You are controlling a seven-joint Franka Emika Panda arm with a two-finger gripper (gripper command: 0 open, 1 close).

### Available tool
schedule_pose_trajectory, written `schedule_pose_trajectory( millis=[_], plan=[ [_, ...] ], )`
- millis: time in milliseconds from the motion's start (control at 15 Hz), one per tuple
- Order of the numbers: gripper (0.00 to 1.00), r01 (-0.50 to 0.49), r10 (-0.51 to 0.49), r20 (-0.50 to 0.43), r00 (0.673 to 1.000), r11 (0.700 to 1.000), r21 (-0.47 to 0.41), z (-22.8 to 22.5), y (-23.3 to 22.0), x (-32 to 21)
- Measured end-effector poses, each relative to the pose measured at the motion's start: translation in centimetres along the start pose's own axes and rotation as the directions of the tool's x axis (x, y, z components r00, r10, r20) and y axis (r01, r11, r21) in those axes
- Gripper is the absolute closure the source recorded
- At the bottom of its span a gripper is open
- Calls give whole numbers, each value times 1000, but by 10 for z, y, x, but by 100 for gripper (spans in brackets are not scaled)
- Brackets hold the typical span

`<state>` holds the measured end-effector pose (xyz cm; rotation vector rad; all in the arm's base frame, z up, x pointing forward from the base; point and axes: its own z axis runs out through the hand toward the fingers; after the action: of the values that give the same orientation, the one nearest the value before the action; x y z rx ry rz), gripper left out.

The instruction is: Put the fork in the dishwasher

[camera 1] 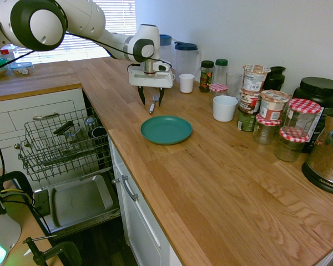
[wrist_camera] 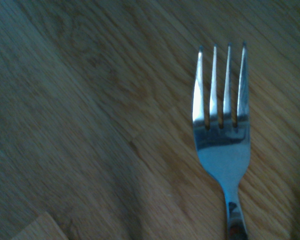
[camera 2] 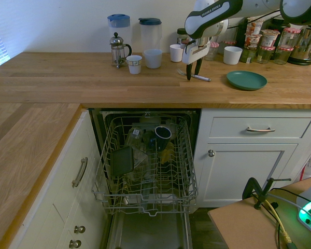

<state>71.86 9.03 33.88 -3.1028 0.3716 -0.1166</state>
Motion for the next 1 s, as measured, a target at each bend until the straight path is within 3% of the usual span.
schedule_pose_trajectory(
  millis=[1000],
  plan=[
    [100,-43,44,36,998,999,-19,-1,5,4]
  ],
)
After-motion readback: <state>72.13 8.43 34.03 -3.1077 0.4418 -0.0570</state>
